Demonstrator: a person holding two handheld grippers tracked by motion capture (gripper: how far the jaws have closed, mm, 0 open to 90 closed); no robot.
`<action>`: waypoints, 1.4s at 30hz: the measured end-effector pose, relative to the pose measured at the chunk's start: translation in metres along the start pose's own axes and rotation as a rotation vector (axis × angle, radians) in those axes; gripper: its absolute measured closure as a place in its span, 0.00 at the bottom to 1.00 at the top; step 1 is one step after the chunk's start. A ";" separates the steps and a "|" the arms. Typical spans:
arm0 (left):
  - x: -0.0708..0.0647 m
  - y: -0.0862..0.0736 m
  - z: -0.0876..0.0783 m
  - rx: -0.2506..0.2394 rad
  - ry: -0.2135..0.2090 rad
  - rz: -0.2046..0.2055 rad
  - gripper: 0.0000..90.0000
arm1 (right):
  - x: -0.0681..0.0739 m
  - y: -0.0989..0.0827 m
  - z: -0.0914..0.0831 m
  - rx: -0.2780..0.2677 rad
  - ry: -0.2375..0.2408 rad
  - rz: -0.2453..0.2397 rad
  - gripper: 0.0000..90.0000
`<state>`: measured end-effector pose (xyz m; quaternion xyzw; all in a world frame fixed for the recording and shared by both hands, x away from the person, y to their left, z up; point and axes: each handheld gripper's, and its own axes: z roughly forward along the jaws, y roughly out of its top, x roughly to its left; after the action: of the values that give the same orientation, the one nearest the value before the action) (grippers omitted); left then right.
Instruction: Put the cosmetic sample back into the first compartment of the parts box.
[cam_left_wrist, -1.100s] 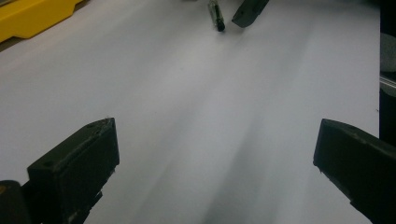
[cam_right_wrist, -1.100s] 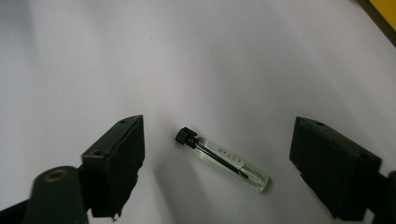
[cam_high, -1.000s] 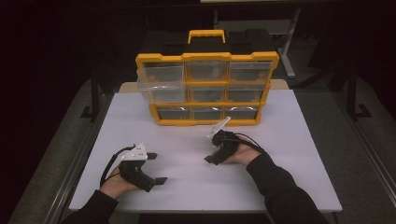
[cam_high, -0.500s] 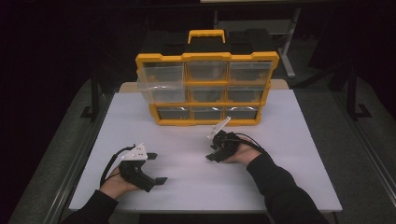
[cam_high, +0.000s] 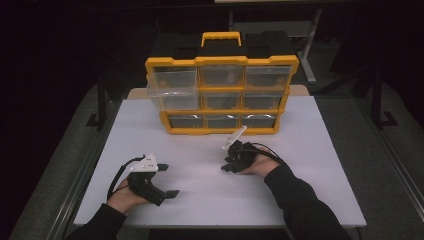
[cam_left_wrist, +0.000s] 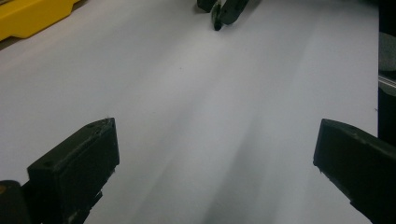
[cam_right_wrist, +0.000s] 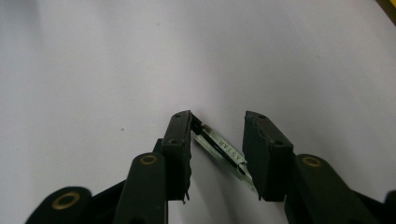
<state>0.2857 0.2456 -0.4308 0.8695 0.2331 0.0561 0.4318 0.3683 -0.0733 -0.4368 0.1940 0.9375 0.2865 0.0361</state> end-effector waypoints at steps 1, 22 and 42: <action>0.000 0.000 0.000 0.000 0.000 0.000 0.00 | 0.000 0.000 0.000 0.000 0.000 -0.001 0.70; 0.000 0.000 0.000 0.000 -0.001 0.000 0.00 | 0.000 -0.001 -0.001 0.011 -0.006 -0.015 0.84; 0.000 0.000 0.000 0.003 0.000 0.004 0.00 | 0.001 -0.001 -0.002 0.015 -0.009 0.003 0.88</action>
<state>0.2856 0.2456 -0.4307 0.8705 0.2315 0.0565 0.4306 0.3672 -0.0744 -0.4358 0.1968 0.9392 0.2786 0.0385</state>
